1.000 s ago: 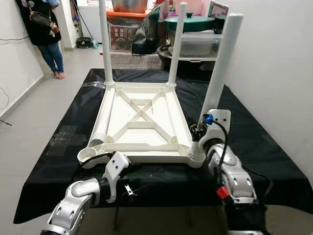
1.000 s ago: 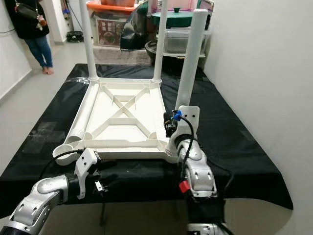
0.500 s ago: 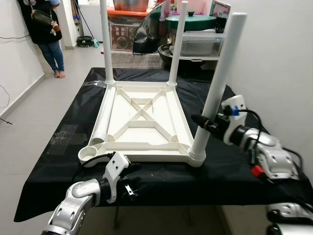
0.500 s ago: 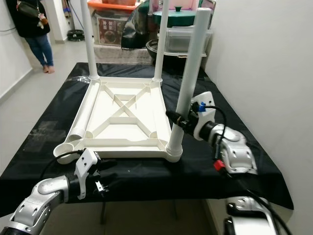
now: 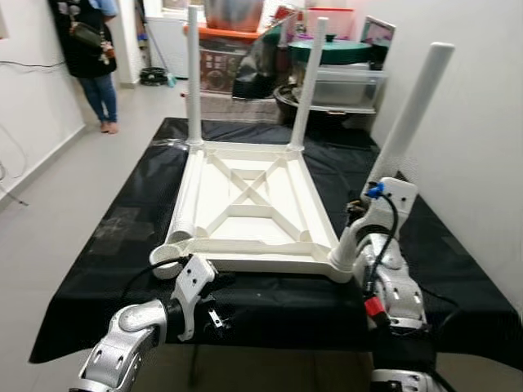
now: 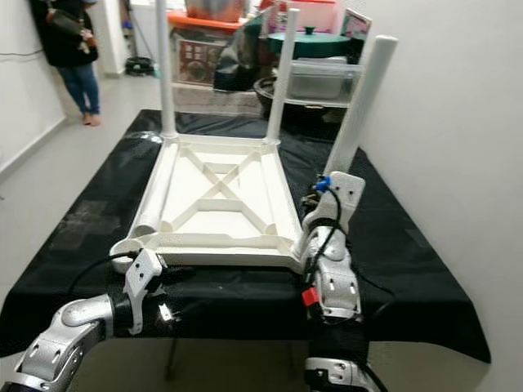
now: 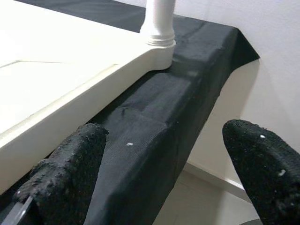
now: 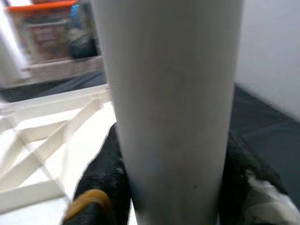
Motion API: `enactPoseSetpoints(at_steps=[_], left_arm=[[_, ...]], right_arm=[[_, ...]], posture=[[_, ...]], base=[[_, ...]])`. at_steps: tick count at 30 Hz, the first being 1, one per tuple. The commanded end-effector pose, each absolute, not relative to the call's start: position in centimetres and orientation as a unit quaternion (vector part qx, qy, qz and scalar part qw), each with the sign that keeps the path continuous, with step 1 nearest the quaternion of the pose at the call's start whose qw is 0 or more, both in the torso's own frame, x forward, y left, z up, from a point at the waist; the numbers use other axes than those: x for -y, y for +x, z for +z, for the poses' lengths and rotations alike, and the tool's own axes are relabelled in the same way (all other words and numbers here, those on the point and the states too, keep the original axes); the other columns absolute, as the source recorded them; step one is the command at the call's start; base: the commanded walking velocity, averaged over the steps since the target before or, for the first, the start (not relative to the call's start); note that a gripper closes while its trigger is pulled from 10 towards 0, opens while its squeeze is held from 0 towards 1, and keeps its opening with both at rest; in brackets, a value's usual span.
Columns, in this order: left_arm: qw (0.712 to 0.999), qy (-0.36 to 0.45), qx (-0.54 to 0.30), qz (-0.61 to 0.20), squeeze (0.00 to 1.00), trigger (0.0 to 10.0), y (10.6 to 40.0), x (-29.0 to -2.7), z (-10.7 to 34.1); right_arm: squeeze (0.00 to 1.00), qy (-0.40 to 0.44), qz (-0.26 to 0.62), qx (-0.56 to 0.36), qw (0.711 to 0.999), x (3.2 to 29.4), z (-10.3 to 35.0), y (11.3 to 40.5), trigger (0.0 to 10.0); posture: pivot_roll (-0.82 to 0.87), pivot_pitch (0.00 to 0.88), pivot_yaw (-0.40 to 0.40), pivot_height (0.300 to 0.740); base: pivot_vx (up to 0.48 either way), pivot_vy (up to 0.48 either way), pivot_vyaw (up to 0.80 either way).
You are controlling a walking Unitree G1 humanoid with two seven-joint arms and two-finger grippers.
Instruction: Building children table
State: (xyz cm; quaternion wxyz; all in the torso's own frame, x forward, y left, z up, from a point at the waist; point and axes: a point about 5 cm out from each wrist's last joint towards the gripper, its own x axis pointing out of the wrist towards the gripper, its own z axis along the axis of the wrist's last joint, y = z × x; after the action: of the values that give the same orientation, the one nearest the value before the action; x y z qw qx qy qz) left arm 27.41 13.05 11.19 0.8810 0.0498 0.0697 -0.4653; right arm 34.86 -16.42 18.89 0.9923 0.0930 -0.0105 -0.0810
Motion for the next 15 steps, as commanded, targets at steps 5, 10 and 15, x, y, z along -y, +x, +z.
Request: enactPoseSetpoints(at_steps=[5,10,15], left_arm=[[0.881,0.052,-0.073,-0.465,0.0,10.0,27.5,-13.1,11.2],[0.88,0.048,-0.073,-0.467,0.0,10.0,27.3,-12.8,11.0],[0.88,0.048,-0.072,-0.467,0.0,10.0,27.3,-12.8,11.1]], right_arm=[[0.0,0.054,0.044,0.042,0.997,19.0,21.5,36.4,10.0],[0.0,0.007,0.284,0.0,0.959,20.1,21.8,35.0,10.0],[0.0,0.01,0.217,-0.045,0.975,20.8,20.2,35.8,0.0]], posture=[[0.04,0.0,-0.097,0.74],[0.04,0.0,-0.096,0.74],[0.04,0.0,-0.096,0.74]], base=[[0.0,0.0,0.0],[0.0,0.0,0.0],[0.0,0.0,0.0]])
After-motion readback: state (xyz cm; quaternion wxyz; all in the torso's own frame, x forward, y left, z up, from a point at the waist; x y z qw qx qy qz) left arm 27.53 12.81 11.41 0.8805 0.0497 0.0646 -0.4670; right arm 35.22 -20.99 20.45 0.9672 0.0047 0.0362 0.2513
